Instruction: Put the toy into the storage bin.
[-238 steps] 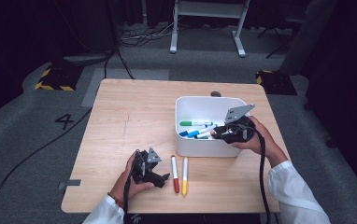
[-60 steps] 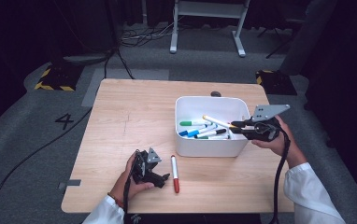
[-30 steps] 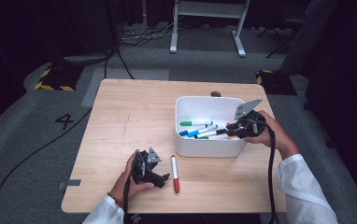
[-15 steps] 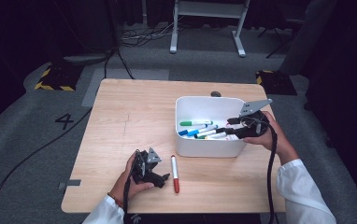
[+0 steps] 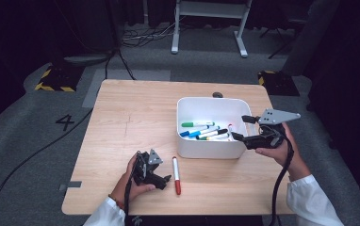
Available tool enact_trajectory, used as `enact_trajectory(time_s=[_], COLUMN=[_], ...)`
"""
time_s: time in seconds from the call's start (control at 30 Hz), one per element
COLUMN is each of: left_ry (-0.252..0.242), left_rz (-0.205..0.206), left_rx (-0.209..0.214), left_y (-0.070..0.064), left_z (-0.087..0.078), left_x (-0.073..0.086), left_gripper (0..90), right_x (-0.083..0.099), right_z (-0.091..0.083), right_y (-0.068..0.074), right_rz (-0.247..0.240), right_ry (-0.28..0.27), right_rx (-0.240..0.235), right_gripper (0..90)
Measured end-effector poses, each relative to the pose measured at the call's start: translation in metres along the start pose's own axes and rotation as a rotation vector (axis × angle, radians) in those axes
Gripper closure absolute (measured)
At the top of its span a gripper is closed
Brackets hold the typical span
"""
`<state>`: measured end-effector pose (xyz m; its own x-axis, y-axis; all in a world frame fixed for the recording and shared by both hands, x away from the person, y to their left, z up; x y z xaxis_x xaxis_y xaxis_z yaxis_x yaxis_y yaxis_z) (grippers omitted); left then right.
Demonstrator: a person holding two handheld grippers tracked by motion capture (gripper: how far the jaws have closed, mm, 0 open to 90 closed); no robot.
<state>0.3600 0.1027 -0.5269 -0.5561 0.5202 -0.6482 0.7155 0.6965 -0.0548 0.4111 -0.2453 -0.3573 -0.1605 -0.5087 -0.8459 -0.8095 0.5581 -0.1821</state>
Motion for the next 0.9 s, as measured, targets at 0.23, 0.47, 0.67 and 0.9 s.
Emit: enact_trajectory(time_s=[0.23, 0.47, 0.67, 0.9], left_ry=[-0.003, -0.004, 0.000, -0.004], left_rz=[0.006, -0.011, -0.005, -0.010], left_rx=[0.003, -0.007, -0.008, -0.011], left_y=[0.001, 0.007, 0.010, 0.013], left_z=[-0.001, -0.006, -0.008, -0.011], left_x=[0.001, 0.006, 0.009, 0.012], left_gripper=[0.4, 0.4, 0.4, 0.4], right_x=[0.003, 0.010, 0.015, 0.025], right_z=[-0.014, -0.012, -0.003, 0.019], right_y=[0.023, 0.054, 0.081, 0.108], right_rz=[0.010, -0.028, -0.058, -0.080], right_ry=[-0.046, -0.047, -0.051, -0.022], right_rx=[0.026, -0.011, -0.059, -0.117], right_gripper=[27.8, 28.5, 28.4, 28.3])
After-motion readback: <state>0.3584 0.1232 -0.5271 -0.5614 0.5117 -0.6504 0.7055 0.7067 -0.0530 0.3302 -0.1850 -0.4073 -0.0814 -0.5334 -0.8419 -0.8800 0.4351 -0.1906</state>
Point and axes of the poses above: each handheld gripper's, and its own axes: z roughly forward along the jaws, x roughly out of its underside, y roughly to its left, the point moved 3 cm from there along z, roughly forward along the jaws, and after that the axes turned 3 degrees about -z, right-handed, at the moved point
